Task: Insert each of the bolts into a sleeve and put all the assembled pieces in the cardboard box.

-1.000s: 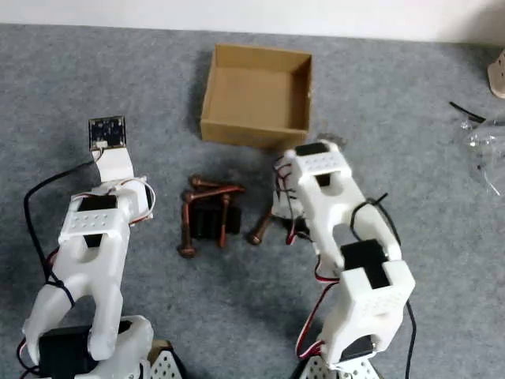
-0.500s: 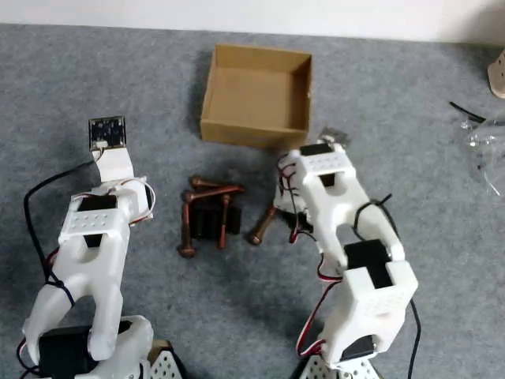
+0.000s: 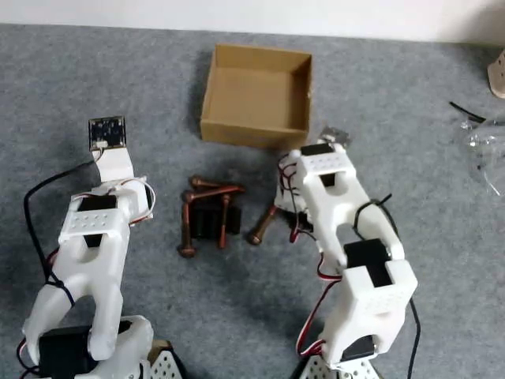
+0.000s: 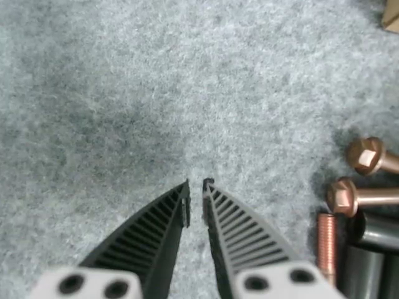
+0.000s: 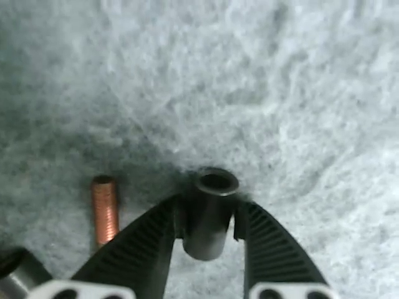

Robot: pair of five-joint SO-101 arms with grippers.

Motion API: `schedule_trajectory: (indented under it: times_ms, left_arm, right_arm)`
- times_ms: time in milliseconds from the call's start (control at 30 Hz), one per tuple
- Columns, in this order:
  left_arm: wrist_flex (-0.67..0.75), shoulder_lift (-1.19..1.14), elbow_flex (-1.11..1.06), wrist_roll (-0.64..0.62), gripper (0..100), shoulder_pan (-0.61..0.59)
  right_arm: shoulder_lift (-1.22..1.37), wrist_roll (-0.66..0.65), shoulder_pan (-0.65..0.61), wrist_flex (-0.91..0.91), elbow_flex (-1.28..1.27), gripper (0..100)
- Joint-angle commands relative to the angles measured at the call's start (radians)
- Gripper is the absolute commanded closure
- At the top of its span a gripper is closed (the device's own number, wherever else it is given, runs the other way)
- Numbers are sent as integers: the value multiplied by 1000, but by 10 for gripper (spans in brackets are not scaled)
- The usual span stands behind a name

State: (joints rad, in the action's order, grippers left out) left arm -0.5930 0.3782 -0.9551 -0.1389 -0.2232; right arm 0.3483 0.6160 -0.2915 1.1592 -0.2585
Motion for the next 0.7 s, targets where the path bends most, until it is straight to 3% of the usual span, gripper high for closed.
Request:
schedule_trajectory:
  times_ms: [0, 67, 367, 667]
  left_arm:
    - [15, 1, 5, -3, 947, 1]
    - [15, 1, 5, -3, 947, 1]
    - [40, 1, 4, -5, 947, 5]
    - [124, -45, -4, -9, 943, 128]
  right_arm:
    - [28, 8, 18, -38, 8, 945]
    - [27, 2, 19, -38, 10, 998]
    - [28, -64, 39, -38, 70, 995]
    - [27, -66, 74, -36, 79, 995]
